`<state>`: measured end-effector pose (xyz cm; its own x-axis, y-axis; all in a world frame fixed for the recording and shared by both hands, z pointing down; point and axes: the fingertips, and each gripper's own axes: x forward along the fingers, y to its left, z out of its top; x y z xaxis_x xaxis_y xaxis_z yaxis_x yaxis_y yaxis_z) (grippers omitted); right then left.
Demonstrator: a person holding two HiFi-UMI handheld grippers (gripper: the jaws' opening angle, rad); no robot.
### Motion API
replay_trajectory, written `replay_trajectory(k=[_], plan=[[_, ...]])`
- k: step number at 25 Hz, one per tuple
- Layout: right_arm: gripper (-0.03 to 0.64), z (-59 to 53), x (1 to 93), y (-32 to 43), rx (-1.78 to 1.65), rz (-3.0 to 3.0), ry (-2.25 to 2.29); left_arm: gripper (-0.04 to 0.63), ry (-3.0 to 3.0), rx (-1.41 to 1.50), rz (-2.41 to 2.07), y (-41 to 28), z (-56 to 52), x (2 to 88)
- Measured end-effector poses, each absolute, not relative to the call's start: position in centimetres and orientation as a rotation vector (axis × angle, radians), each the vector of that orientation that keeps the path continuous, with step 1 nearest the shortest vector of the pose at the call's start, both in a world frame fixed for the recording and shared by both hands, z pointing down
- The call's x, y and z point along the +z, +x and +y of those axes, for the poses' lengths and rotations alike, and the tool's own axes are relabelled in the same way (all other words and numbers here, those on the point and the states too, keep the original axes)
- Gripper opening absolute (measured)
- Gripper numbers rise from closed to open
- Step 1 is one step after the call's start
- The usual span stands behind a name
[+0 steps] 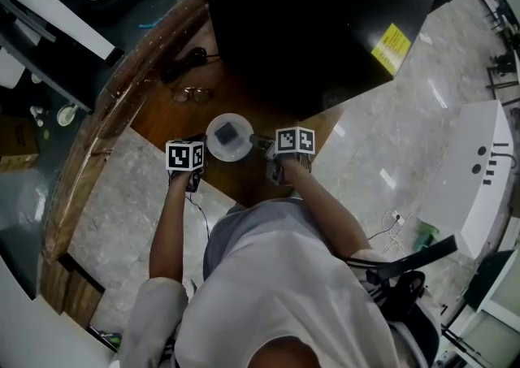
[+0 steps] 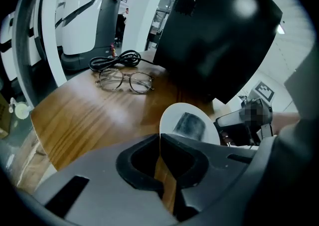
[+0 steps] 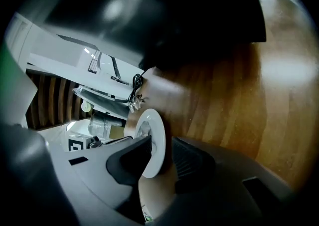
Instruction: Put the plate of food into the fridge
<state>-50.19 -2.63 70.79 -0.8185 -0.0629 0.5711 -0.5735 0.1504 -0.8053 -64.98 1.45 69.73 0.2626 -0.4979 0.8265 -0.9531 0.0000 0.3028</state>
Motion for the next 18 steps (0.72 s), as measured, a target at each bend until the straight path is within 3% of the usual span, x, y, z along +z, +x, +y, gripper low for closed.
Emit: replay_trajectory(k=[6,12,18], plan=[[0.115,-2.6,70.9,-51.0,1.797,-2.013,0.603,0.011,1.623,0.592,-1.339,-64.6,1.3,69.9],[0.052,-3.0,71.0,-51.3,1.964,-1.949,0.644,0.011,1.602,0.507,-1.391,-65.2,0.9,69.7],[0.044,-1.9,70.9,-51.9,1.996,-1.973,0.633,0.011,1.584,0.438,-1.412,-66.0,1.7,69.8]])
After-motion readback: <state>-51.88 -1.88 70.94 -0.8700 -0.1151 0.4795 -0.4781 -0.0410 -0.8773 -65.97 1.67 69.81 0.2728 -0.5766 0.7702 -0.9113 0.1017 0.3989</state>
